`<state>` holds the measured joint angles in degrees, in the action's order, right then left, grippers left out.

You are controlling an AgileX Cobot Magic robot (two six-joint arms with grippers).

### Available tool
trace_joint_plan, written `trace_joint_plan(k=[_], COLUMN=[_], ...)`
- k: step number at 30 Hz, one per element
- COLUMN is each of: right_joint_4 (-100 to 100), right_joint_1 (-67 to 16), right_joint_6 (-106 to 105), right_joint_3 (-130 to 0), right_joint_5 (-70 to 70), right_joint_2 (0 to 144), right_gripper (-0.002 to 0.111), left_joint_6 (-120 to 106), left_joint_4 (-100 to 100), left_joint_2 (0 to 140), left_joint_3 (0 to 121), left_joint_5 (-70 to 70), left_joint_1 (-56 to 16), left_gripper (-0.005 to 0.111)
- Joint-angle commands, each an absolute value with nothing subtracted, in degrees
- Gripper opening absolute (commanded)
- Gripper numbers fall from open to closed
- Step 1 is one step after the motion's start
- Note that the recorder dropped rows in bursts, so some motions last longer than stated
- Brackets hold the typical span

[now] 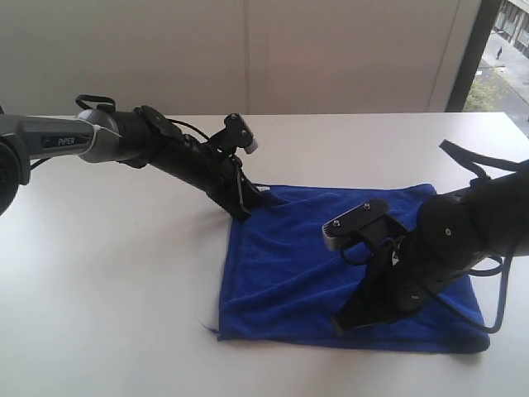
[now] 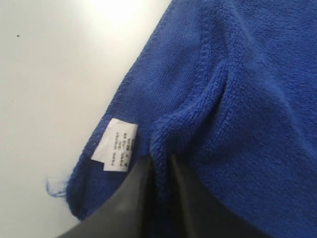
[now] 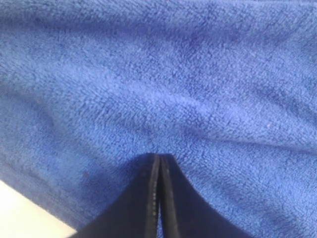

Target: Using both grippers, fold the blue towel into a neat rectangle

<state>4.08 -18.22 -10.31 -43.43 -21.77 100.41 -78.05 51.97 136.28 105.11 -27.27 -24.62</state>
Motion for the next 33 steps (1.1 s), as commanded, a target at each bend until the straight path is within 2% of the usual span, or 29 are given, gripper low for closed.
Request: trace_joint_plan(k=[1, 4, 10, 11, 20, 33], right_joint_4=[5.95, 5.95, 5.95, 5.95, 5.95, 5.95], right_joint_1=[-18.95, -18.95, -18.95, -18.95, -18.95, -18.95], right_joint_6=[-10.11, -10.11, -10.11, -10.11, -10.11, -9.97], right_joint_3=[-41.08, -41.08, -41.08, -41.08, -41.08, -41.08], right_joint_5=[-26.74, -26.74, -26.74, -26.74, -26.65, -26.66], right_joint_2=[103.04, 103.04, 103.04, 103.04, 103.04, 104.86], right_gripper=[0.0, 0.0, 0.0, 0.0, 0.0, 0.0], left_joint_6=[-77.76, -77.57, -77.06, -77.06, -76.68, -77.96], left_joint_4=[52.71, 52.71, 52.71, 52.71, 53.56, 53.93], left_joint_2=[136.5, 136.27, 135.91, 135.91, 135.91, 134.12], left_joint_3=[105.46, 105.46, 105.46, 105.46, 105.46, 105.46], left_joint_5=[-27.91, -27.52, -24.88, -24.88, -25.2, -26.47], left_joint_1=[-24.68, -24.68, -24.68, -24.68, -24.68, -24.68], left_gripper=[0.019, 0.022, 0.047, 0.048, 0.03, 0.032])
